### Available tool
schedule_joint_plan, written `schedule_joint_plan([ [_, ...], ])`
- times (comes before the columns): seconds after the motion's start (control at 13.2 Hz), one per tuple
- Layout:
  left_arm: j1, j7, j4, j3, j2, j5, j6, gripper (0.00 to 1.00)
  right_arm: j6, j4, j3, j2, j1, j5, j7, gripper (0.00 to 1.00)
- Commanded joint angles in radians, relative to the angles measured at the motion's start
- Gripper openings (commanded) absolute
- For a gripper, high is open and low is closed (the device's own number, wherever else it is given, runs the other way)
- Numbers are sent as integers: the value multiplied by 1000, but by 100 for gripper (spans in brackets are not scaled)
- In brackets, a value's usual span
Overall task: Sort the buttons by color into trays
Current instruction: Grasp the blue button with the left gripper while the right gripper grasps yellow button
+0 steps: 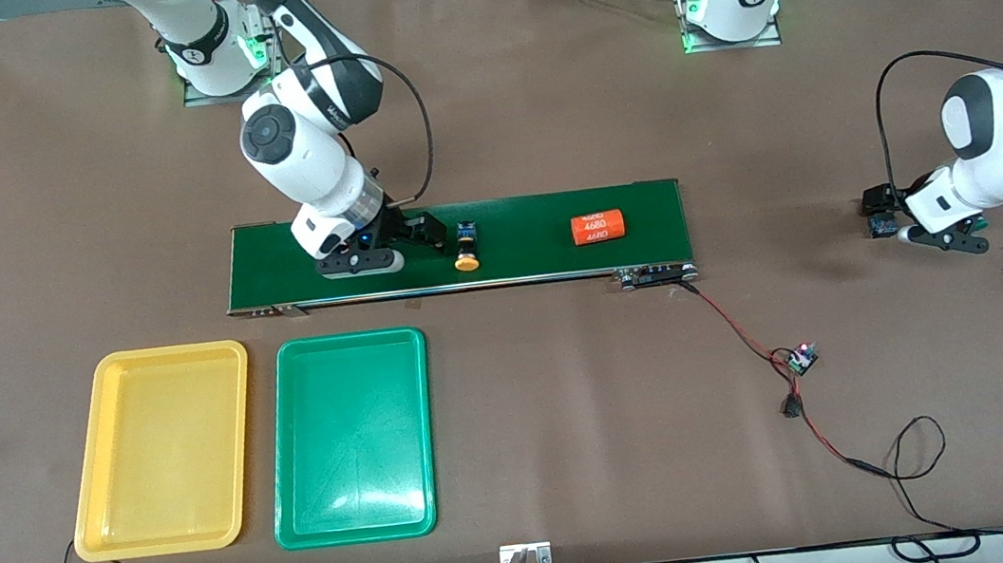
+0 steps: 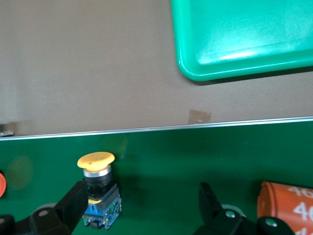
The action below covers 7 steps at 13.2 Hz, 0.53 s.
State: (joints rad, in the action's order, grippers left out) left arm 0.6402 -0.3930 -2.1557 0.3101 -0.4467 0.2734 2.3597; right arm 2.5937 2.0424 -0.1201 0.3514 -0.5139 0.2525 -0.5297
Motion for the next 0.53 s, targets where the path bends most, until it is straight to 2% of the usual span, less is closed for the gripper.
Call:
schedule_joint_plan([
  [0.0, -1, 46, -4, 6, 3, 23, 16, 100, -50, -70, 76, 40, -77, -13, -7, 100],
  [0.45, -5, 120, -6, 6, -24, 23, 70, 99, -50, -71, 77, 54, -87, -15, -6, 100],
])
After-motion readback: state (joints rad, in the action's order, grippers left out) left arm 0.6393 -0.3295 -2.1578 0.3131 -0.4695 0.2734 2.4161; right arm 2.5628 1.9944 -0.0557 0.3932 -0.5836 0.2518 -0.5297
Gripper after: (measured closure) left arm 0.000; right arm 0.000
